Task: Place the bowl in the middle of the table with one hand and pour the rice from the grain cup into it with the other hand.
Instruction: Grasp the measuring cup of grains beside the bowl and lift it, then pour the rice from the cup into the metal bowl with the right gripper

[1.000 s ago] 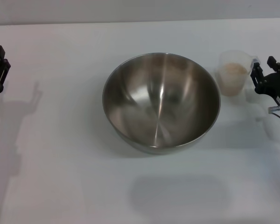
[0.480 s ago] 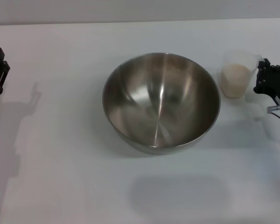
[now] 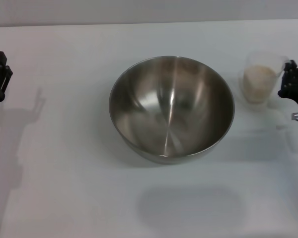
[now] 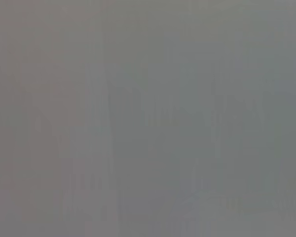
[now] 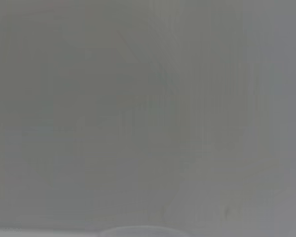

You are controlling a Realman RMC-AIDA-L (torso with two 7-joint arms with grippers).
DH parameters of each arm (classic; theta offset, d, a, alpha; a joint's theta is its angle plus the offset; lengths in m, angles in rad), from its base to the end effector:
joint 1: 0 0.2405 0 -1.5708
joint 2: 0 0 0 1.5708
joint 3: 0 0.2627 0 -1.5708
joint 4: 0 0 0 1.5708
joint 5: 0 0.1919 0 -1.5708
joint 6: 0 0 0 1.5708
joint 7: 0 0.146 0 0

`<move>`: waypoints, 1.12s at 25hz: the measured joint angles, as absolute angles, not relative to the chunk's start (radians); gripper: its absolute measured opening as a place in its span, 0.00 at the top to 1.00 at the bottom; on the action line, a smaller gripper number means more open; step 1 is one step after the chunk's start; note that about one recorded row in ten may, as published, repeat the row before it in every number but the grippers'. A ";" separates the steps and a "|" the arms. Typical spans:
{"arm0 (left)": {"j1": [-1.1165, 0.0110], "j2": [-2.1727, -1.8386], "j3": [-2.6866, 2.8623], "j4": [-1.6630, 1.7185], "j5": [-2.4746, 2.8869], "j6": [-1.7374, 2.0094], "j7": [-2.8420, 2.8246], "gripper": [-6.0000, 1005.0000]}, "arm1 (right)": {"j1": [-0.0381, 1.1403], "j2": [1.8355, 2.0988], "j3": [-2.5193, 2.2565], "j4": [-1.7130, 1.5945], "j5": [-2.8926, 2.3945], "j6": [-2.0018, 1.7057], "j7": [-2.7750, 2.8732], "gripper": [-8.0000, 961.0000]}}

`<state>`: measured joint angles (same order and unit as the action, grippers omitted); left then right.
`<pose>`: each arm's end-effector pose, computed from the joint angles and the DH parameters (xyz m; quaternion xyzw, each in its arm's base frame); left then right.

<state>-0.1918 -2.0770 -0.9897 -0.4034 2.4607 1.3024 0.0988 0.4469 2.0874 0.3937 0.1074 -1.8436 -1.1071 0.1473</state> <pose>-0.3164 0.2737 0.0041 -0.6582 -0.1522 -0.3060 0.6708 0.3387 0.3177 -0.0220 -0.7088 0.2698 0.2527 0.6007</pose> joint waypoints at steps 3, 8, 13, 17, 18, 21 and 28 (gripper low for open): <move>-0.193 -2.077 -0.985 -0.403 2.461 1.302 0.099 0.18 | 0.414 2.088 0.405 0.134 -1.844 -1.192 0.103 0.98; -0.193 -2.077 -0.985 -0.403 2.461 1.302 0.098 0.18 | 0.357 2.086 0.415 0.181 -1.846 -1.358 0.024 0.99; -0.191 -2.077 -0.985 -0.404 2.460 1.302 0.097 0.18 | 0.331 2.086 0.393 0.209 -1.856 -1.505 -0.029 0.99; -0.190 -2.077 -0.984 -0.404 2.460 1.302 0.097 0.18 | 0.337 2.086 0.327 0.219 -1.858 -1.583 -0.085 0.98; -0.190 -2.077 -0.984 -0.404 2.461 1.302 0.097 0.18 | 0.341 2.086 0.309 0.227 -1.859 -1.594 -0.111 0.98; -0.190 -2.077 -0.983 -0.403 2.461 1.302 0.097 0.18 | 0.357 2.087 0.256 0.261 -1.859 -1.606 -0.243 0.99; -0.190 -2.077 -0.983 -0.403 2.461 1.302 0.097 0.18 | 0.380 2.087 0.170 0.347 -1.867 -1.605 -0.574 0.98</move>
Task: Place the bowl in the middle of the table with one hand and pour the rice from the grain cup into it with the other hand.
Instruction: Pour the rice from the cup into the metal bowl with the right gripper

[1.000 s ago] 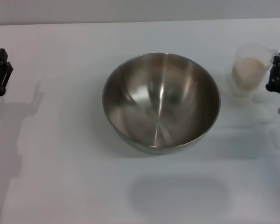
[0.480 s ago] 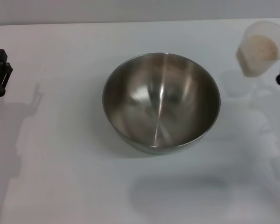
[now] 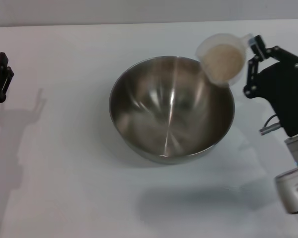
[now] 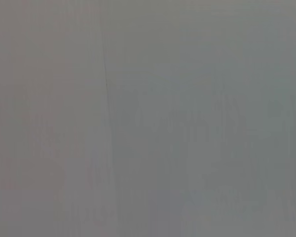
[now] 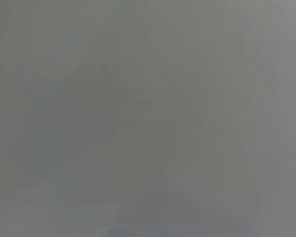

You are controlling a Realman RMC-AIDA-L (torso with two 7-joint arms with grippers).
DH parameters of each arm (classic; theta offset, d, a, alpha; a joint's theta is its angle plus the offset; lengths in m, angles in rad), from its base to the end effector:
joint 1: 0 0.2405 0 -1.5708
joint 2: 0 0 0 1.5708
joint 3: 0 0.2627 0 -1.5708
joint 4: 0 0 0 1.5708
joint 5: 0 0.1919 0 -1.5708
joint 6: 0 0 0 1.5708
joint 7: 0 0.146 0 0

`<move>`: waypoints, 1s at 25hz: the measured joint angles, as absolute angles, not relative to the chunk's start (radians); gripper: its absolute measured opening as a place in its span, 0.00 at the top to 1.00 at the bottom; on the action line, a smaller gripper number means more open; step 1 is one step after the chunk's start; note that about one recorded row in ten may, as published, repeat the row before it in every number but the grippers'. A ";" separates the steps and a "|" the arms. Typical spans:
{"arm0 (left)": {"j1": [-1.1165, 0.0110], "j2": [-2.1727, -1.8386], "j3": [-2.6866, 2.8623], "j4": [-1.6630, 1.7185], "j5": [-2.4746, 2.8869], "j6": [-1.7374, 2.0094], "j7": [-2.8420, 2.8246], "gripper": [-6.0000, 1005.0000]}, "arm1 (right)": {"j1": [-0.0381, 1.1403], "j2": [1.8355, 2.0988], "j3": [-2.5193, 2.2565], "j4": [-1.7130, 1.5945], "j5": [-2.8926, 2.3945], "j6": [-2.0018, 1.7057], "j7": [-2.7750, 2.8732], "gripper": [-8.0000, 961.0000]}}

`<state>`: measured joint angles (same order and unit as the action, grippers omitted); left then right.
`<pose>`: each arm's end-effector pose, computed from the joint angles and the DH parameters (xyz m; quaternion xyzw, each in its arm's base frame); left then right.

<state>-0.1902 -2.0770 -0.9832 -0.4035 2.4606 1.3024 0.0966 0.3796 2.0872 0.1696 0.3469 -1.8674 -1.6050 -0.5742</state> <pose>-0.3162 0.2729 0.0029 -0.6601 -0.1529 -0.3066 0.6685 0.2489 0.2662 -0.0372 -0.7083 -0.0921 0.2814 0.6408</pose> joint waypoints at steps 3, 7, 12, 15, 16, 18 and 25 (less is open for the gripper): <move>-0.190 -2.077 -0.983 -0.403 2.461 1.302 0.097 0.18 | 0.382 2.088 0.149 0.373 -1.876 -1.601 -0.707 0.98; -0.190 -2.077 -0.983 -0.403 2.460 1.301 0.097 0.18 | 0.382 2.089 0.132 0.412 -1.883 -1.599 -0.904 0.99; -0.190 -2.077 -0.983 -0.399 2.460 1.301 0.097 0.18 | 0.382 2.089 0.091 0.441 -1.885 -1.599 -1.124 0.99; -0.190 -2.078 -0.983 -0.396 2.460 1.301 0.097 0.18 | 0.383 2.089 0.082 0.447 -1.895 -1.599 -1.204 0.99; -0.190 -2.078 -0.983 -0.396 2.460 1.301 0.097 0.18 | 0.383 2.089 0.082 0.448 -1.903 -1.596 -1.259 0.99; -0.190 -2.078 -0.983 -0.394 2.460 1.301 0.097 0.18 | 0.384 2.089 0.082 0.450 -1.905 -1.590 -1.286 0.99; -0.190 -2.079 -0.983 -0.392 2.460 1.301 0.096 0.18 | 0.388 2.089 0.091 0.453 -1.906 -1.550 -1.388 0.99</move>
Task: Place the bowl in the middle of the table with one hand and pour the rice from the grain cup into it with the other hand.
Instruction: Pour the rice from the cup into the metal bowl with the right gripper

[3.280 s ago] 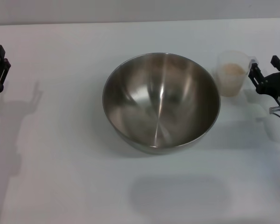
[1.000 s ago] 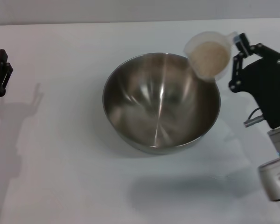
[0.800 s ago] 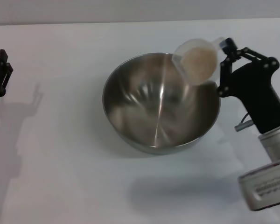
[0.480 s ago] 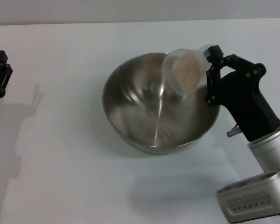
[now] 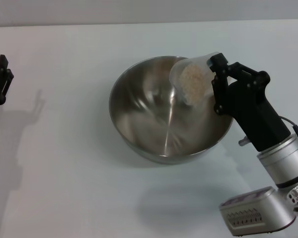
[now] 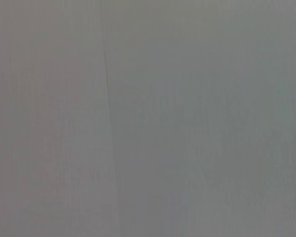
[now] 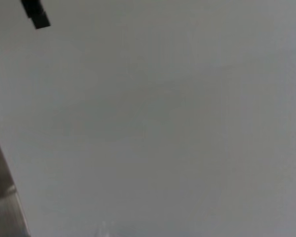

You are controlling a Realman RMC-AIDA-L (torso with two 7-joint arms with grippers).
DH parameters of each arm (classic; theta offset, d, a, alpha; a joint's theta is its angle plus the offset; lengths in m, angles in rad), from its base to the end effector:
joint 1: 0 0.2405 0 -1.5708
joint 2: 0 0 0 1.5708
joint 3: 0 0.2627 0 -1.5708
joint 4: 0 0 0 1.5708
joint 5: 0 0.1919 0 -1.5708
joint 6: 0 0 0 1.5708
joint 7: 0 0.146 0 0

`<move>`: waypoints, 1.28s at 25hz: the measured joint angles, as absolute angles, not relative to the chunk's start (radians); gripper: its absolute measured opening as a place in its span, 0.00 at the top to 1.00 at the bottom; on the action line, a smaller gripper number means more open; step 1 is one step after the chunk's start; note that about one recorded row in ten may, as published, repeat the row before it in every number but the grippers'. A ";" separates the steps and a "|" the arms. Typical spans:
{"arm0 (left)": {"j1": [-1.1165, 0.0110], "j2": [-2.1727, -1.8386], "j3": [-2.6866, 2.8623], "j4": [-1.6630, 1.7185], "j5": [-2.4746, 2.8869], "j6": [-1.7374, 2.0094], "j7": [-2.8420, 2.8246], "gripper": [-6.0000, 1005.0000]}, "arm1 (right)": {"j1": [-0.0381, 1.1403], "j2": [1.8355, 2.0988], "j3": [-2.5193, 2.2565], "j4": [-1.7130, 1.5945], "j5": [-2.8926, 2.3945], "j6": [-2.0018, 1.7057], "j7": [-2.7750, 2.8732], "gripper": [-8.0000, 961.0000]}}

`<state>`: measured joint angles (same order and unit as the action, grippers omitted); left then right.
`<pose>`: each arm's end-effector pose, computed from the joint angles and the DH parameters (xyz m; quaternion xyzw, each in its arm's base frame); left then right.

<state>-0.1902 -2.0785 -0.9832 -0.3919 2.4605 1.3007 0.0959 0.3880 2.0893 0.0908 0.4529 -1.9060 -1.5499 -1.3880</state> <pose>-0.3188 0.2717 0.0021 -0.6618 -0.1551 -0.3013 0.6687 0.2259 0.2532 -0.0664 -0.6552 -0.3665 0.0648 0.6574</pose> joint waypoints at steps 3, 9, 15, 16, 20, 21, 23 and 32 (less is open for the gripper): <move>-0.190 -2.079 -0.983 -0.391 2.460 1.299 0.096 0.18 | 0.390 2.089 0.090 0.449 -1.906 -1.547 -1.413 0.99; -0.191 -2.079 -0.983 -0.393 2.460 1.298 0.095 0.18 | 0.395 2.089 0.083 0.442 -1.907 -1.546 -1.496 0.99; -0.191 -2.079 -0.983 -0.394 2.460 1.298 0.095 0.18 | 0.408 2.089 0.083 0.416 -1.907 -1.545 -1.586 0.98; -0.192 -2.079 -0.983 -0.393 2.460 1.298 0.095 0.18 | 0.411 2.089 0.084 0.412 -1.907 -1.545 -1.596 0.98; -0.192 -2.078 -0.979 -0.392 2.460 1.298 0.095 0.18 | 0.420 2.089 0.089 0.397 -1.907 -1.545 -1.652 0.98; -0.192 -2.079 -0.976 -0.392 2.461 1.298 0.095 0.18 | 0.423 2.090 0.090 0.397 -1.907 -1.545 -1.677 0.98; -0.192 -2.079 -0.974 -0.391 2.461 1.298 0.095 0.18 | 0.425 2.090 0.091 0.398 -1.907 -1.545 -1.689 0.99; -0.190 -2.078 -0.973 -0.393 2.460 1.298 0.095 0.18 | 0.434 2.091 0.084 0.415 -1.907 -1.530 -1.868 0.98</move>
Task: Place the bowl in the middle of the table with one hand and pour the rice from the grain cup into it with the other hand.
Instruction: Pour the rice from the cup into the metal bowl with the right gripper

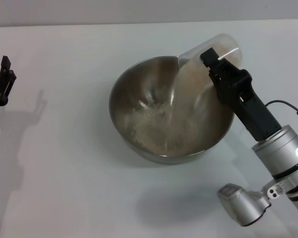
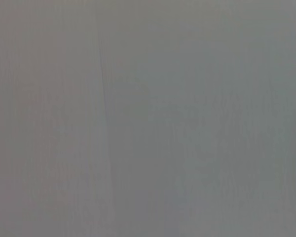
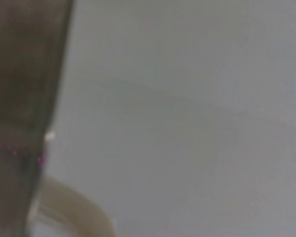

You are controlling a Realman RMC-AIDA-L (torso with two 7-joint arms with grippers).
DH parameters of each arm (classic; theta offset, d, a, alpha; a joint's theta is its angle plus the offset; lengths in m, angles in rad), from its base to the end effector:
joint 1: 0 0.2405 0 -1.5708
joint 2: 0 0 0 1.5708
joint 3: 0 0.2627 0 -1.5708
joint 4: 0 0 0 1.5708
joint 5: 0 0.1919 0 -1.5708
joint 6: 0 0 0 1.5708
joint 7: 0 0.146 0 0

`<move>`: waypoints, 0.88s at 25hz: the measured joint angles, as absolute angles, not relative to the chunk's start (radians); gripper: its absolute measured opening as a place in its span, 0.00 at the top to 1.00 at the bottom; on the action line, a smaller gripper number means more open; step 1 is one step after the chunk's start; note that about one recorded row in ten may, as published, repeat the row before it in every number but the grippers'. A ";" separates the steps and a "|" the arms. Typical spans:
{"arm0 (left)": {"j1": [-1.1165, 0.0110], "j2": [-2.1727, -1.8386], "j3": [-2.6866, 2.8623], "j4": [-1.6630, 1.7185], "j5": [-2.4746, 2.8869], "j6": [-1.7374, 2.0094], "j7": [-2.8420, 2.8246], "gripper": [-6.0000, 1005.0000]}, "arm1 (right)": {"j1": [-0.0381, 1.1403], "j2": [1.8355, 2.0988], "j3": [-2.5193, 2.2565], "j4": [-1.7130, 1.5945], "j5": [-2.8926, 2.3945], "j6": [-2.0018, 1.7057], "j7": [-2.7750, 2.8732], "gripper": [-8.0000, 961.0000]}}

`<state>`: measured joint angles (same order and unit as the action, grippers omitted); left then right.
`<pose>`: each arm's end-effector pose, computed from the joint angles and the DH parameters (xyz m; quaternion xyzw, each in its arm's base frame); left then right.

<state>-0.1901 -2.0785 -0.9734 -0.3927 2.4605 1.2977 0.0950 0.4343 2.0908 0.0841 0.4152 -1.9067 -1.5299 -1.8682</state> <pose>-0.3180 0.2714 0.0001 -0.6656 -0.1555 -0.3013 0.6648 0.2216 0.2655 -0.0674 -0.5393 -0.5371 -0.0932 0.6418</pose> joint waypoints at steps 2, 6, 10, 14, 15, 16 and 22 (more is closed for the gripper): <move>-0.190 -2.078 -0.974 -0.393 2.460 1.298 0.095 0.18 | 0.435 2.091 0.086 0.422 -1.907 -1.518 -1.912 0.98; -0.190 -2.078 -0.974 -0.394 2.460 1.298 0.095 0.18 | 0.436 2.091 0.083 0.434 -1.907 -1.494 -1.976 0.98; -0.189 -2.078 -0.974 -0.396 2.461 1.298 0.095 0.18 | 0.443 2.091 0.086 0.458 -1.907 -1.482 -2.049 0.98; -0.189 -2.078 -0.973 -0.397 2.461 1.298 0.093 0.18 | 0.455 2.091 0.081 0.468 -1.907 -1.467 -2.147 0.99; -0.189 -2.078 -0.973 -0.397 2.461 1.298 0.093 0.18 | 0.455 2.091 0.081 0.468 -1.907 -1.467 -2.147 0.99; -0.188 -2.078 -0.973 -0.397 2.461 1.298 0.093 0.18 | 0.457 2.091 0.081 0.469 -1.907 -1.464 -2.171 0.99; -0.181 -2.078 -0.976 -0.401 2.460 1.302 0.083 0.18 | 0.457 2.091 0.080 0.486 -1.919 -1.453 -2.290 0.99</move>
<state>-0.1811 -2.0780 -0.9760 -0.4007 2.4605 1.3022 0.0833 0.4571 2.0909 0.0798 0.4856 -1.9191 -1.4533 -2.2898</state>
